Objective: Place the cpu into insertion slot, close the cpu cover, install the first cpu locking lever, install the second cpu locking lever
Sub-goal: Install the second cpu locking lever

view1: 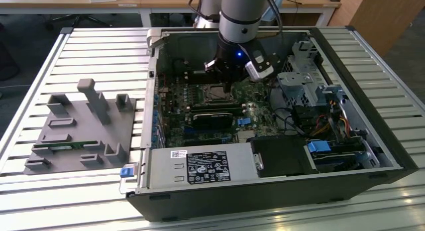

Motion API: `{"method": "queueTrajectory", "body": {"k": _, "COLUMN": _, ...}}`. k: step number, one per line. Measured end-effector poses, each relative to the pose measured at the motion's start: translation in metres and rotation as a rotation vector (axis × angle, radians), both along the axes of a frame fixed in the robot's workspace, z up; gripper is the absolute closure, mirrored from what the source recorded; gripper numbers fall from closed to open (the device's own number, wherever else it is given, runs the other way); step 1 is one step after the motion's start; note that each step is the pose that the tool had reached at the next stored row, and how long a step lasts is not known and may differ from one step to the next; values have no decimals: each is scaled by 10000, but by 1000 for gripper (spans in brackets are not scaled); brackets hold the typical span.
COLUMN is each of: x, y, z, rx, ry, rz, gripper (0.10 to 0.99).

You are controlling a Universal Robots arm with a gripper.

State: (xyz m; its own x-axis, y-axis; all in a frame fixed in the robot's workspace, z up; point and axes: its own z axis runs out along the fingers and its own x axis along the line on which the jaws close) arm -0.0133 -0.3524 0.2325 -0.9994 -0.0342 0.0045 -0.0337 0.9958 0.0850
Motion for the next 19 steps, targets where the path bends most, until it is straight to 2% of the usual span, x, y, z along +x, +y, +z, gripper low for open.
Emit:
{"method": "queueTrajectory", "body": {"k": 2, "x": 0, "y": -20, "z": -1, "rx": 1, "ry": 4, "rz": 0, "gripper": 980}}
{"method": "queueTrajectory", "body": {"k": 4, "x": 0, "y": -32, "z": -4, "rx": 1, "ry": 59, "rz": 0, "gripper": 980}}
{"method": "queueTrajectory", "body": {"k": 6, "x": 0, "y": -58, "z": -14, "rx": 11, "ry": 80, "rz": 0, "gripper": 980}}
{"method": "queueTrajectory", "body": {"k": 8, "x": 0, "y": -106, "z": -24, "rx": 47, "ry": 81, "rz": 0, "gripper": 980}}
{"method": "queueTrajectory", "body": {"k": 10, "x": 0, "y": -129, "z": -32, "rx": 68, "ry": 80, "rz": 1, "gripper": 980}}
{"method": "queueTrajectory", "body": {"k": 14, "x": -6, "y": -143, "z": -41, "rx": 69, "ry": 81, "rz": -1, "gripper": 980}}
{"method": "queueTrajectory", "body": {"k": 19, "x": -98, "y": -159, "z": -55, "rx": 73, "ry": 82, "rz": 0, "gripper": 980}}
